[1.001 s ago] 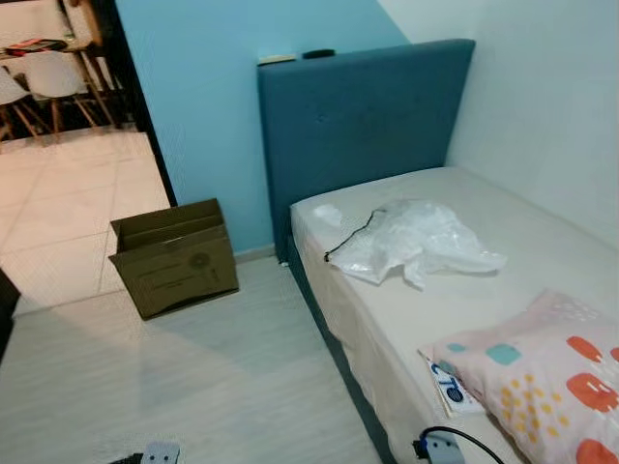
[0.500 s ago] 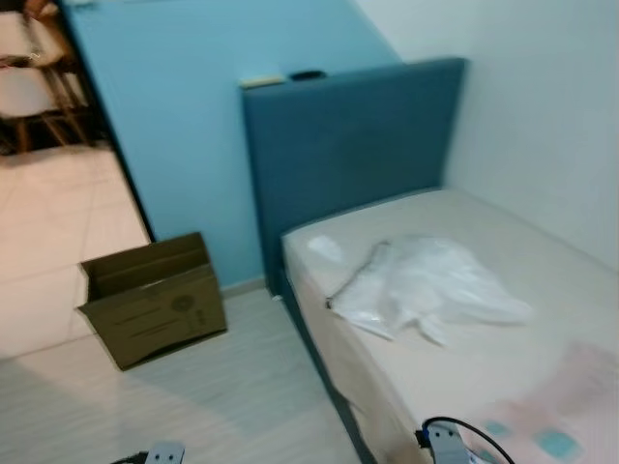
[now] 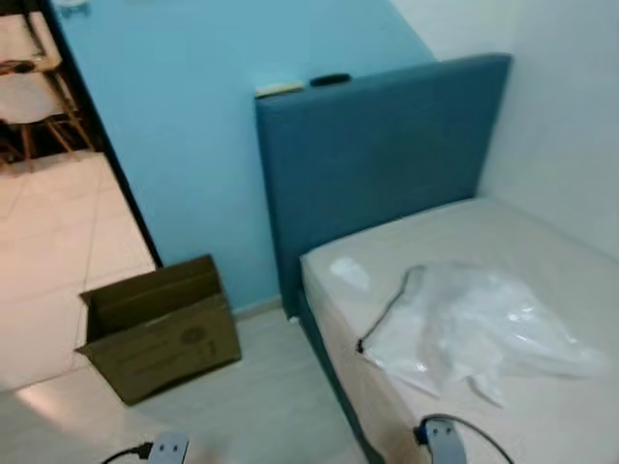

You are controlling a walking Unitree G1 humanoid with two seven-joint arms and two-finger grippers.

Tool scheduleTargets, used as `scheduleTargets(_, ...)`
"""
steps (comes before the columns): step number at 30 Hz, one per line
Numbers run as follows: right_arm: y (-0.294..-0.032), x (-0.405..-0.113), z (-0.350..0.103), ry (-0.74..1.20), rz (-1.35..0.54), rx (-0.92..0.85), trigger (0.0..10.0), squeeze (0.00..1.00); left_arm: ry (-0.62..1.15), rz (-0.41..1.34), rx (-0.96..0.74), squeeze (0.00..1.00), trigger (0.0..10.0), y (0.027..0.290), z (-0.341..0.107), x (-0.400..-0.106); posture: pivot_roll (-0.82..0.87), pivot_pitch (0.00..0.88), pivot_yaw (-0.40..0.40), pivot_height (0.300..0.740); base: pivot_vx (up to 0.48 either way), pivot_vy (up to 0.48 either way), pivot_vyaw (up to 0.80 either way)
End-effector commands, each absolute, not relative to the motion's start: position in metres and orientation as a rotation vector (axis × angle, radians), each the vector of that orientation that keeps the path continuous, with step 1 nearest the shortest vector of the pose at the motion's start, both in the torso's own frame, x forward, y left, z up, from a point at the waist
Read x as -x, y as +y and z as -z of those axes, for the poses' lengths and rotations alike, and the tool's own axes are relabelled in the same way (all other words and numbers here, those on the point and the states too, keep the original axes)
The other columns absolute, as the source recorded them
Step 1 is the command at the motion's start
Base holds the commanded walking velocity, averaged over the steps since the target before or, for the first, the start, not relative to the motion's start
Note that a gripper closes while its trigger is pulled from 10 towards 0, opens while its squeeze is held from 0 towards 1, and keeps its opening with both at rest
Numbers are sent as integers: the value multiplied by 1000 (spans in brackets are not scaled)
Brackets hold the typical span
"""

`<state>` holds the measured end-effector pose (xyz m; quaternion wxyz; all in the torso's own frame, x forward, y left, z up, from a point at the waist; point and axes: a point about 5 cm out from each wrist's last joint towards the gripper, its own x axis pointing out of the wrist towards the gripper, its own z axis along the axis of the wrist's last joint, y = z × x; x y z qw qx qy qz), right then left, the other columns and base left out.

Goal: Clean up the room

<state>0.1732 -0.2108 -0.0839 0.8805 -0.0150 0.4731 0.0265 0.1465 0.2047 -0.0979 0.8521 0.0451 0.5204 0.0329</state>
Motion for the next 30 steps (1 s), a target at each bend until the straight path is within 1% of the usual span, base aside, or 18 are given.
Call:
scheduleTargets(1,-200,-178,83,967,-89,28,10000,0,1102,-78,-114,0,10000,212,97,-145,-131,0,44,740,480,0,656)
scheduleTargets(5,-198,-184,80,945,-107,33,10000,0,1092,-84,-102,0,10000,210,96,-148,-123,0,25,740,476,0,800)
scheduleTargets(6,-197,-189,78,931,-118,34,10000,0,1067,-94,-71,0,10000,204,95,-154,-116,0,15,740,371,0,800)
scheduleTargets(9,-198,-191,77,927,-118,35,10000,0,1055,-99,-56,0,10000,201,94,-157,-116,0,15,740,371,0,800)
scheduleTargets(15,-200,-195,75,912,-119,53,10000,0,1039,-86,-43,0,10000,195,93,-162,-115,0,6,740,0,0,800)
scheduleTargets(18,-201,-199,72,894,-109,61,10000,0,1016,-58,-19,0,10000,190,91,-169,-122,0,1,740,0,0,0)
scheduleTargets(30,-199,-212,65,851,-122,69,10000,0,993,-24,-4,0,10000,179,88,-179,-126,0,-3,740,0,-433,0)
